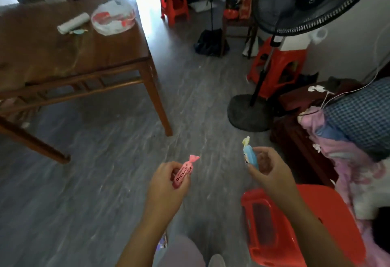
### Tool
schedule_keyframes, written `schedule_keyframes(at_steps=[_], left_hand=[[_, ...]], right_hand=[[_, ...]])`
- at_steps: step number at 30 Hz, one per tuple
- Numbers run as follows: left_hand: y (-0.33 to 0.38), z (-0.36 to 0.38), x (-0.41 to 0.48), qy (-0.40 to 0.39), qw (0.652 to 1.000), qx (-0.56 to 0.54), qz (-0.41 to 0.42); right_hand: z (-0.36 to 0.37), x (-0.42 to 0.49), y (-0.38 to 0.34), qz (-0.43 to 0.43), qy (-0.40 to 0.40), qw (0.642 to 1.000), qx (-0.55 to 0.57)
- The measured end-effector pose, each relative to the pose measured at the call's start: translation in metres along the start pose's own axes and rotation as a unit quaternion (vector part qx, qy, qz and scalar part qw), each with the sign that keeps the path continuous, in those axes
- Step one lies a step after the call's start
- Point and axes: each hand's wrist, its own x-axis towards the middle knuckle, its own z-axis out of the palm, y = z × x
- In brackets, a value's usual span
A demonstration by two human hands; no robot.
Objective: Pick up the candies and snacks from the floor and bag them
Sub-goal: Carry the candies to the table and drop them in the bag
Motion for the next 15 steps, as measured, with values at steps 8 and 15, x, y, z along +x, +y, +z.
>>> schedule_keyframes(at_steps=[8,15], left_hand=[[-0.013,0.04,0.182,-0.016,1.0,-0.003,0.021],[-0.012,0.032,0.375,0.019,0.997,0.011,0.07]], right_hand=[[0.029,0.163,-0.003,-0.011,0.003,0.999,-0.048],[0.07,0.344,-0.07,-0.049,-0.027,0.996,-0.071]])
